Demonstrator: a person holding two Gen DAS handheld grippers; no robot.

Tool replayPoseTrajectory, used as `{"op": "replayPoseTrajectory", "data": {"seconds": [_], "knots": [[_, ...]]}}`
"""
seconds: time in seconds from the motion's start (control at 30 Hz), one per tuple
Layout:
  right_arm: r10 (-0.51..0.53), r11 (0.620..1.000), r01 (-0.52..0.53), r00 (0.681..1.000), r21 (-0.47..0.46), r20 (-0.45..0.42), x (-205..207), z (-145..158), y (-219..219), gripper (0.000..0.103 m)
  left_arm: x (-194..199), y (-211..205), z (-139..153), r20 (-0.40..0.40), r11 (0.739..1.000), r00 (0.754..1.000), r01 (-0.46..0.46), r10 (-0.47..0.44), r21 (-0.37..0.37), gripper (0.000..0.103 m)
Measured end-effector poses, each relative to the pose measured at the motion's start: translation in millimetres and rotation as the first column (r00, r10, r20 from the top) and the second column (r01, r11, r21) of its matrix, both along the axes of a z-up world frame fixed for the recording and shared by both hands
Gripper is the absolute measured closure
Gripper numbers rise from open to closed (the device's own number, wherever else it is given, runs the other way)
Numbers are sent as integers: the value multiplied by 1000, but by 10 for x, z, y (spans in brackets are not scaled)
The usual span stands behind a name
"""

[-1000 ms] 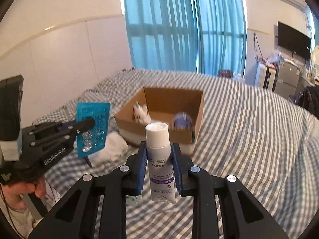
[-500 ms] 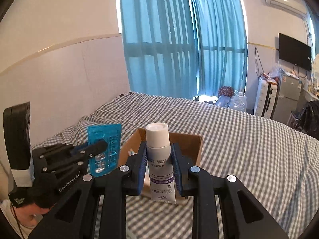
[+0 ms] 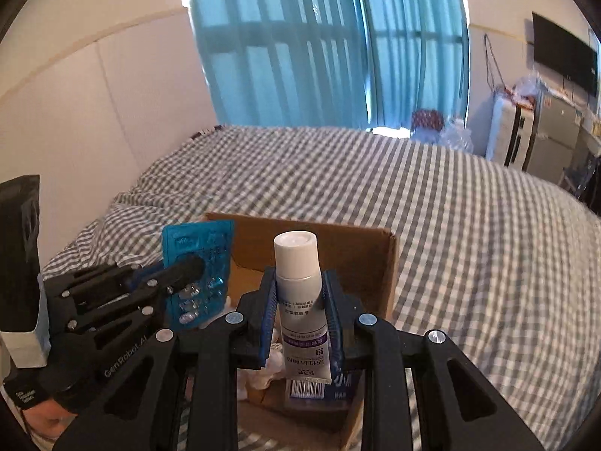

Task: Organize objects
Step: 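Carry the blister pack and lotion tube into the box and release both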

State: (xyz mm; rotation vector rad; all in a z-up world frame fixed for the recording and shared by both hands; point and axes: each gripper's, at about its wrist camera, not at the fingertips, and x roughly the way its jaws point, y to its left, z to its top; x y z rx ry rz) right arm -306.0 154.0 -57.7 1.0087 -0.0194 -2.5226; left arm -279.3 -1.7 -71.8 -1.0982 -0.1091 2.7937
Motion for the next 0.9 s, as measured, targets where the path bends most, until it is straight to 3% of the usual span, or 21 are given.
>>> {"op": "replayPoseTrajectory", "data": {"seconds": [0.27,0.4,0.43,0.5,0.57,0.6,0.83,0.9], "knots": [[-29,999,29,1000,-16,-4,-186,-195,19,78,-37,163,-208,16,995,1000,24,-23,-92,93],[-38,998,35,998,-46,-55,-124,-80,47,53,17,207,-164,16,993,1000,26,-24,-114,92],[-47,998,44,997,-50,-69,-80,-39,80,51,47,219,-129,12,991,1000,21,-20,-130,91],[-66,997,61,993,-55,-94,-17,76,133,51,115,222,-56,2,988,1000,13,-13,-154,82],[-86,995,80,990,-55,-112,91,192,199,46,247,205,37,-17,985,1000,-4,1,-171,50],[-93,995,87,989,-56,-117,149,244,232,44,326,192,100,-34,985,999,-16,10,-173,44],[-118,993,120,979,1,-163,805,600,462,33,987,119,536,-120,975,993,-32,6,-219,40],[-120,992,124,977,12,-175,1010,688,495,32,1164,108,629,-140,971,990,-40,7,-234,30]]}}
